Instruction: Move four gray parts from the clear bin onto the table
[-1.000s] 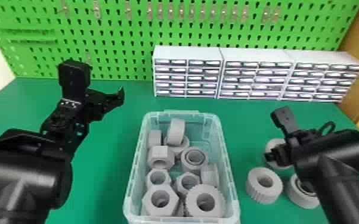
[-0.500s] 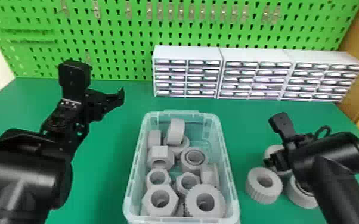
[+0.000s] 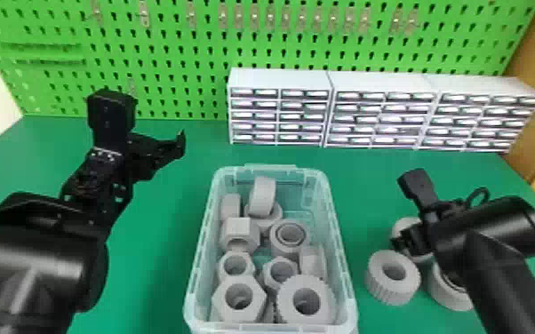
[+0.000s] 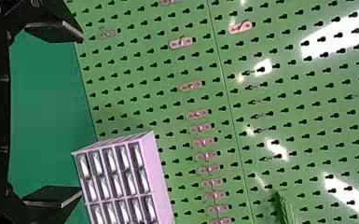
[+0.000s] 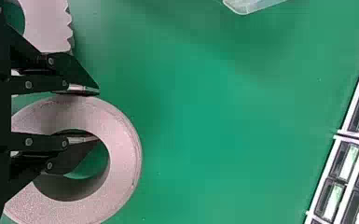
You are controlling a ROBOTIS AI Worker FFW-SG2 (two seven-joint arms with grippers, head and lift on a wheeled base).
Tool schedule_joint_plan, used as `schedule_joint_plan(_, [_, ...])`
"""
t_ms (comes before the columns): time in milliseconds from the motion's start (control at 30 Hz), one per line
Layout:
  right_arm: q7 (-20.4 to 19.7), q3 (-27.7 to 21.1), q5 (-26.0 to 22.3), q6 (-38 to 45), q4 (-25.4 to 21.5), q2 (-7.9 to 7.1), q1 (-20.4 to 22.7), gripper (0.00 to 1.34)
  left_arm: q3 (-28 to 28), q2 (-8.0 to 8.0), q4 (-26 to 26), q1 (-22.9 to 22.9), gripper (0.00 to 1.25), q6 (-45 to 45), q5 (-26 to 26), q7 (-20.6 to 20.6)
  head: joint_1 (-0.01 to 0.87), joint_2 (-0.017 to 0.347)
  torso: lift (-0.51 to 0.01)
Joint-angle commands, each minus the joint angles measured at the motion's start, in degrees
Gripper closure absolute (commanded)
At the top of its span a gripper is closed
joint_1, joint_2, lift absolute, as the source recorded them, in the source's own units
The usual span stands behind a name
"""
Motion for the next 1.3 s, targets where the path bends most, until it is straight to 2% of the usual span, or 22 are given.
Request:
schedule_joint_plan(0, [0.0,-0.4,-0.1,0.0,0.2,-0.06,0.0,0.86,0.0,0.00,0.0,-0.1,0.12,0.0,0.0,0.0,0.686,0.026,-0.050])
schedule_joint_plan(133, [-0.1,-0.5,-0.1,0.0,0.3,-0.06,0.0,0.83,0.0,0.00,0.0,-0.1,0.12,0.0,0.0,0.0,0.686,0.026,-0.050])
schedule_joint_plan(333, [0.0,-0.9,-0.1,0.0,0.3,-0.06,0.1,0.56,0.0,0.00,0.0,-0.1,0.12,0.0,0.0,0.0,0.686,0.026,-0.050])
schedule_joint_plan(800, [0.0,-1.5,-1.3,0.0,0.0,-0.06,-0.1,0.52,0.0,0.00,0.0,0.0,0.12,0.0,0.0,0.0,0.686,0.026,-0.050])
schedule_joint_plan(1067, [0.0,-0.9,-4.6,0.7,-4.9,0.03,-0.8,0.52,0.0,0.00,0.0,0.1,0.12,0.1,0.0,0.0,0.686,0.026,-0.050])
schedule_joint_plan(1267, [0.0,1.4,-6.1,2.6,-9.5,0.03,-2.0,0.52,0.1,0.00,0.0,0.1,0.12,0.0,0.0,0.0,0.686,0.026,-0.050])
